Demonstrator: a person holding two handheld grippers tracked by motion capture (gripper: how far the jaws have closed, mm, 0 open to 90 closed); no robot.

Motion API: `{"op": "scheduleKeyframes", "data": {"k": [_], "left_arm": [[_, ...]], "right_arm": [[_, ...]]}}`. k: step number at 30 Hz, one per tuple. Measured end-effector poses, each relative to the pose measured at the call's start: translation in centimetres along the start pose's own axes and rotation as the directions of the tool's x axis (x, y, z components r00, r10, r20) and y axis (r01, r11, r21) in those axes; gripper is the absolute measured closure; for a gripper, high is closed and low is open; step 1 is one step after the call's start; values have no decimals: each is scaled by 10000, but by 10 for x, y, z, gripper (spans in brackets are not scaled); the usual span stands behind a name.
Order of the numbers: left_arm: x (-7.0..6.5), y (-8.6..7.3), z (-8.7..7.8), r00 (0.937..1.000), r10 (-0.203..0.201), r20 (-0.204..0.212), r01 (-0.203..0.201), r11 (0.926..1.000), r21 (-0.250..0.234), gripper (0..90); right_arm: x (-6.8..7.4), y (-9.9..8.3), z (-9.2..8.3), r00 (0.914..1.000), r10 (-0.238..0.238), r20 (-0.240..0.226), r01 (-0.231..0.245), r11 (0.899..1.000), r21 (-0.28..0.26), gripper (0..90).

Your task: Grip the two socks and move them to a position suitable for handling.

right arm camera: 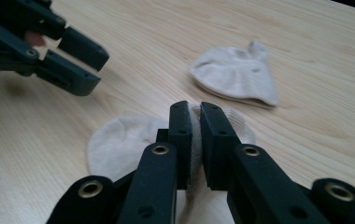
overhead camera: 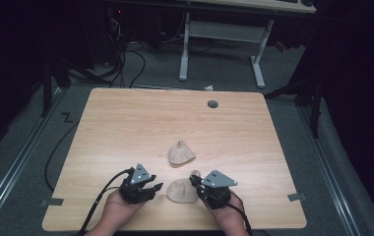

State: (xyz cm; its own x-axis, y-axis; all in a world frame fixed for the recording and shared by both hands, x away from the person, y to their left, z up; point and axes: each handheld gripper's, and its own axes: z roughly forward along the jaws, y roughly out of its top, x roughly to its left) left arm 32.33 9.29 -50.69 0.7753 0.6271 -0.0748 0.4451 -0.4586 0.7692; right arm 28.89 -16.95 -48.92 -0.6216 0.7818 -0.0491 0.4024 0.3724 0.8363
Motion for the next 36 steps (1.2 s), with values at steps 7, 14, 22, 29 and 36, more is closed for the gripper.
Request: {"op": "scheduleKeyframes", "data": {"k": [7,14,22,29,36], "left_arm": [[-17,6,9,9987,329,381,-328,9995,-44,742],[-34,6,24,9920,1153,522,-1173,9924,370,764],[-29,-8,20,9901,1333,444,-1371,9856,991,799],[-17,-23,-6,9959,786,438,-843,9855,1470,784],[-7,-19,-27,9990,432,-135,-429,9988,256,668]], "right_arm": [[-40,-28,-30,9868,808,1403,-853,9960,266,714],[-49,-34,-17,9905,927,1018,-1016,9911,859,851],[-33,-43,4,9978,405,529,-504,9781,2021,865],[-6,-43,2,9995,89,-293,-29,9798,2000,857],[-1,-26,-1,9998,-182,-14,183,9915,1285,828]]}}
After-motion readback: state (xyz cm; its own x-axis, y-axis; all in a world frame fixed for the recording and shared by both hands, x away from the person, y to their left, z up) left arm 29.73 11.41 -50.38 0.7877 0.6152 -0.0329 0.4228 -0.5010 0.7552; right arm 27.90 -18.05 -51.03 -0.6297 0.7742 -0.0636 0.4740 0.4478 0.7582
